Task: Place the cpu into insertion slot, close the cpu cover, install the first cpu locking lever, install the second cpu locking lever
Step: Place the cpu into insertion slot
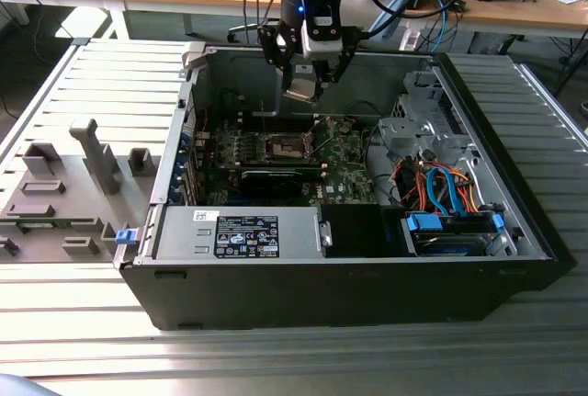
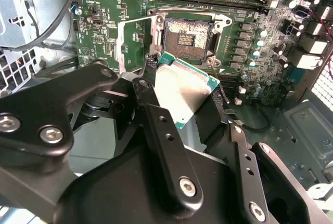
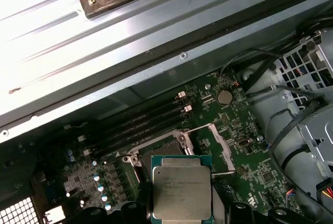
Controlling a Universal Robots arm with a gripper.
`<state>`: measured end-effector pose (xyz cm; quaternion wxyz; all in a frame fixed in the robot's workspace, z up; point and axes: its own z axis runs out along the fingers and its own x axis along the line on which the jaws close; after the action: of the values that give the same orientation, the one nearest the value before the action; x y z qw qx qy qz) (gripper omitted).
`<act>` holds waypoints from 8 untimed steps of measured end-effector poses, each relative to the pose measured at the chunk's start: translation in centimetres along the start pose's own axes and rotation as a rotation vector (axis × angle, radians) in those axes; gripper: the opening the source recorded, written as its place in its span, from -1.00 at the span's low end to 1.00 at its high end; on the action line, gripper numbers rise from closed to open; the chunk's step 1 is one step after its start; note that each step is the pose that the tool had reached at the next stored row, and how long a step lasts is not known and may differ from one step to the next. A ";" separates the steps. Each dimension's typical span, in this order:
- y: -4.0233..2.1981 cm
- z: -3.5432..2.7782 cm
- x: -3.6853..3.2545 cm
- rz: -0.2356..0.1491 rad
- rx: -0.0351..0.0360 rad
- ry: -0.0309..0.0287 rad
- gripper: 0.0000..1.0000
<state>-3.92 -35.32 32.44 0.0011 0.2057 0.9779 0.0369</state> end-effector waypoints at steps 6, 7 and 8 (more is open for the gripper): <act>0.00 0.01 0.00 0.007 0.0006 -0.0008 0.08; 0.00 0.01 0.00 0.008 0.0008 -0.0010 0.08; 0.00 0.02 0.00 0.010 0.0009 -0.0011 0.08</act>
<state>-3.92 -35.32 32.42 0.0014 0.2104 0.9769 0.0363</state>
